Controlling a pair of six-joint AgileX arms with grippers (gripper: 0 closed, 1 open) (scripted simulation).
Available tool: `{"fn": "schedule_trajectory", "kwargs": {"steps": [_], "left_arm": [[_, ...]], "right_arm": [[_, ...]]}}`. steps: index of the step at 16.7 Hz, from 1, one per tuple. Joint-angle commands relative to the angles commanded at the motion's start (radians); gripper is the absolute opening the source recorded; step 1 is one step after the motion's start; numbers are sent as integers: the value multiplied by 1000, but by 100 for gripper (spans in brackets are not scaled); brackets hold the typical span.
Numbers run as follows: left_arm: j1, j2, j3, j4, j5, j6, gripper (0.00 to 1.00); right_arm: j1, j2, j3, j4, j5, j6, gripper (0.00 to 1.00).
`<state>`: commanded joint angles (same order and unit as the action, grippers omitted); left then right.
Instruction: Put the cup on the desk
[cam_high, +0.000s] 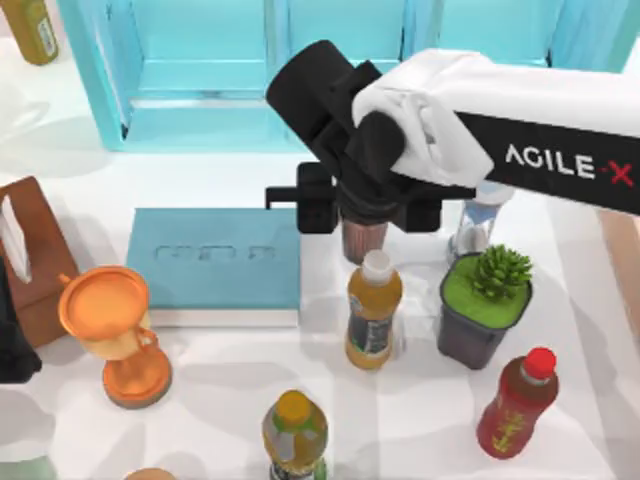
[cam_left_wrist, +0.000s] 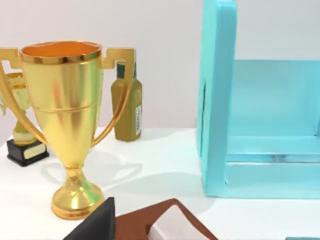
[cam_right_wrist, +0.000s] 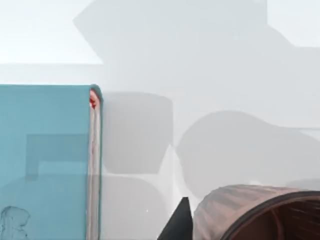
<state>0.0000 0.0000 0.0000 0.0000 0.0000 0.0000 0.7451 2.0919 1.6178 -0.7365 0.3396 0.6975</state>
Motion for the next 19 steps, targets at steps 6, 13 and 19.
{"fn": "schedule_trajectory", "kwargs": {"steps": [6,13,19], "left_arm": [[0,0,0,0,0,0,100],[0,0,0,0,0,0,100],[0,0,0,0,0,0,100]], "right_arm": [[0,0,0,0,0,0,45],[0,0,0,0,0,0,98],[0,0,0,0,0,0,100]]}}
